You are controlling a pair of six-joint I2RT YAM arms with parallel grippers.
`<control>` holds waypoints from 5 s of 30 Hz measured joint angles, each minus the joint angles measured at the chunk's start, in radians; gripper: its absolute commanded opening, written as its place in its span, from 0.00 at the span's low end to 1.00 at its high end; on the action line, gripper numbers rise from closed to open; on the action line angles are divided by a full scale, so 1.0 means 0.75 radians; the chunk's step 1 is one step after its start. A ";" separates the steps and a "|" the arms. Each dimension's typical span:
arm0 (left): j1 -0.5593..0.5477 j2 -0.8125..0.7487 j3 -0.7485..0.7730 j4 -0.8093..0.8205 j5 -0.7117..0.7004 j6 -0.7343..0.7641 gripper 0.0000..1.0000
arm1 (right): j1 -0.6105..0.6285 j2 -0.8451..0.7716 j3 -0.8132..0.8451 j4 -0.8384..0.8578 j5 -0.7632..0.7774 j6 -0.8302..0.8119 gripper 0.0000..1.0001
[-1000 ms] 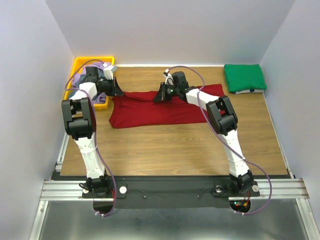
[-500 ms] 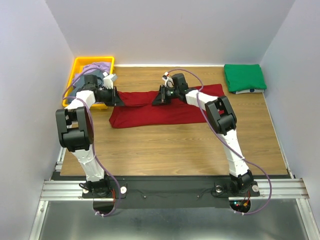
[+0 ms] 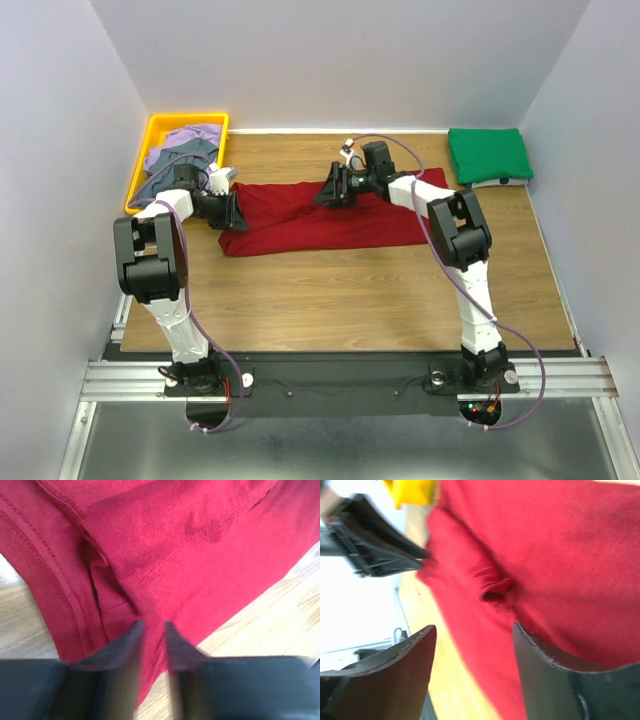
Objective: Fold and stack the t-shirts
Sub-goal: Fold the tshirt
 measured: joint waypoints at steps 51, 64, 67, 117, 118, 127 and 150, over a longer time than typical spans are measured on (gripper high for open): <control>-0.154 0.123 0.087 0.338 -0.036 -0.154 0.41 | 0.100 0.128 0.270 -0.234 0.153 -0.259 0.26; -0.154 0.157 0.098 0.372 -0.084 -0.173 0.41 | 0.100 0.120 0.270 -0.227 0.064 -0.079 0.01; -0.154 0.166 0.098 0.374 -0.094 -0.177 0.41 | 0.099 0.112 0.270 -0.227 0.043 -0.010 0.01; -0.327 -0.078 -0.047 0.321 -0.435 -0.357 0.35 | -0.450 -0.253 -0.029 -0.678 0.633 -0.891 0.32; -0.328 -0.078 -0.053 0.319 -0.452 -0.362 0.35 | -0.448 -0.242 -0.031 -0.683 0.634 -0.897 0.32; -0.329 -0.013 -0.068 0.284 -0.581 -0.387 0.33 | -0.438 -0.237 -0.135 -0.656 0.667 -0.915 0.27; -0.378 0.528 0.892 0.126 -0.612 -0.224 0.35 | -0.337 -0.867 -0.657 -0.927 0.272 -1.049 0.30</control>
